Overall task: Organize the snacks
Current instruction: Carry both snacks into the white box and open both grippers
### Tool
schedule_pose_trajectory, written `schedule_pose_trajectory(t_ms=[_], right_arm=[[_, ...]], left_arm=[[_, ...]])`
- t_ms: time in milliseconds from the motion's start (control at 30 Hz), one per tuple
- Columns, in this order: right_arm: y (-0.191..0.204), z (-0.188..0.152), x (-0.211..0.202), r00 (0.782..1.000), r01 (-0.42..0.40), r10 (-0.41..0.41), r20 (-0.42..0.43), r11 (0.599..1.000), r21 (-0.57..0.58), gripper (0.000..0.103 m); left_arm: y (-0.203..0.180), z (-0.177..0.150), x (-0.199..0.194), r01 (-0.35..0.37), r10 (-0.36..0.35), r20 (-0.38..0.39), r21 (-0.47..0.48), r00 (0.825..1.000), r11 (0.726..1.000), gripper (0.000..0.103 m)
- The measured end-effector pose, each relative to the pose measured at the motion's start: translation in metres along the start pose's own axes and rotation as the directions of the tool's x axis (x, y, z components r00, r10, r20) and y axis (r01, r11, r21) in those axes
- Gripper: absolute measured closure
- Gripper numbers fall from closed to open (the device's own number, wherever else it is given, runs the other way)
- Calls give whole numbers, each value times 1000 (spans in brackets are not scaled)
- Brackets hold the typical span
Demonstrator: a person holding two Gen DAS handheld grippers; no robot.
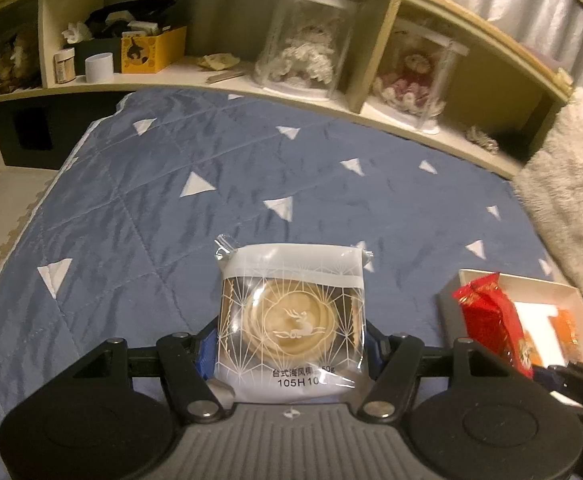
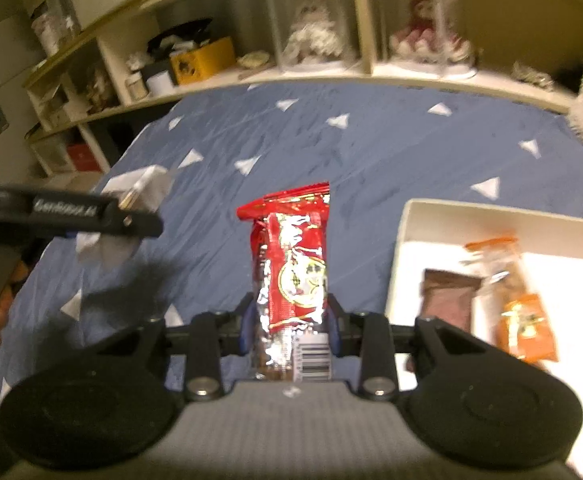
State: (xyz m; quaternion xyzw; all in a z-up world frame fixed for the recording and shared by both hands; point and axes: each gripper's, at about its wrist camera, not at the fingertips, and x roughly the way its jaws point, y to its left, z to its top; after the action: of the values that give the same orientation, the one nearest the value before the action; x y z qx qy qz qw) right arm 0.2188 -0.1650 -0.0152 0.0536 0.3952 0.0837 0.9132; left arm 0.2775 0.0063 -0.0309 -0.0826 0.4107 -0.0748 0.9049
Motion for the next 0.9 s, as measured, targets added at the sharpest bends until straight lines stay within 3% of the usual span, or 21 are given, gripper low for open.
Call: schedule_pose_trajectory(t_ms=[333, 600, 900], right_arm=[[-44, -6, -49, 997, 60, -60, 55, 998, 2, 63], [-99, -21, -83, 985, 148, -153, 77, 987, 70, 63], [-162, -34, -88, 972, 215, -228, 66, 963, 162, 63]], left_arm=[[-45, -9, -22, 96, -97, 40, 40, 994, 995, 36], [-96, -16, -17, 164, -166, 15, 94, 986, 982, 36], [-163, -20, 8, 290, -287, -41, 91, 957, 953, 36]])
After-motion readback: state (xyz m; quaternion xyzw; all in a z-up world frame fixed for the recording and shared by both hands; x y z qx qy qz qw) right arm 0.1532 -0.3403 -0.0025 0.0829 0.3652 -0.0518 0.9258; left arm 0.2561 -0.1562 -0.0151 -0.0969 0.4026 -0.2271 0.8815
